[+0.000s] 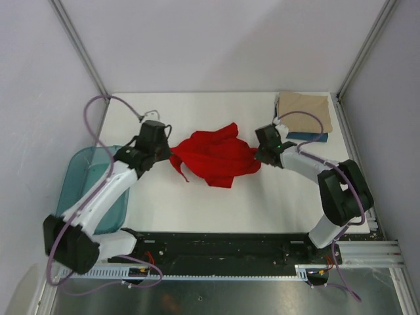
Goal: Fold and stack the t-shirts
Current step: Flatten out the tshirt
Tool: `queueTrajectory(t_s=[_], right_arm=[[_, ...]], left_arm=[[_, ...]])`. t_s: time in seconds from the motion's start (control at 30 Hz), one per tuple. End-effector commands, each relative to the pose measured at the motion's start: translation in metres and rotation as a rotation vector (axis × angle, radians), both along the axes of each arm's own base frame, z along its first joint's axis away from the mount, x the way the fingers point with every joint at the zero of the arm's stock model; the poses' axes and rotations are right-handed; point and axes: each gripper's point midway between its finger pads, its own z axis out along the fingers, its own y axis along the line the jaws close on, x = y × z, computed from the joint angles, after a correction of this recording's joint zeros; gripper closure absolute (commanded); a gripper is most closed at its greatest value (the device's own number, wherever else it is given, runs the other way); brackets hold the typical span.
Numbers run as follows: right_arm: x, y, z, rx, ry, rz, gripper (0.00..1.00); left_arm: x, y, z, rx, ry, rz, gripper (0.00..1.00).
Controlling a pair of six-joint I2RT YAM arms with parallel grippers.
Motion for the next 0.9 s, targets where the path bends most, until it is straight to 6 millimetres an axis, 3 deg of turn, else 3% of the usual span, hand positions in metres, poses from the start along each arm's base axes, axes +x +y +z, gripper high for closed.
queueTrajectory(t_s=[0.0,0.13,0.2,0.27,0.37,0.5,0.7,0.87], right_arm=[[0.053,-0.022,0.048,-0.047,-0.117,0.014,0.95],[0.064,-0.02,0.068,-0.061,-0.115,0.044,0.65],[0.059,-0.018,0.079,-0.053,-0.122,0.057,0.5],[0.048,-0.018,0.089,-0.049,-0.113,0.059,0.43],[0.025,-0.012,0.099,-0.05,-0.107,0.07,0.45],[-0.012,0.022,0.094,0.018,-0.113,0.144,0.54],[-0.048,0.065,0.046,0.111,-0.046,0.228,0.64],[-0.05,0.088,0.015,0.128,-0.013,0.27,0.64]], left_arm=[[-0.016,0.059,0.034,0.154,-0.095,0.143,1.0],[-0.024,0.07,0.034,0.166,-0.089,0.159,1.0],[-0.025,0.068,0.028,0.161,-0.07,0.147,1.0],[-0.025,0.064,0.025,0.145,-0.056,0.134,1.0],[-0.022,0.059,0.026,0.129,-0.051,0.124,1.0],[-0.014,0.055,0.03,0.126,-0.051,0.115,1.0],[-0.005,0.048,0.034,0.112,-0.049,0.102,1.0],[-0.001,0.045,0.038,0.11,-0.054,0.096,1.0]])
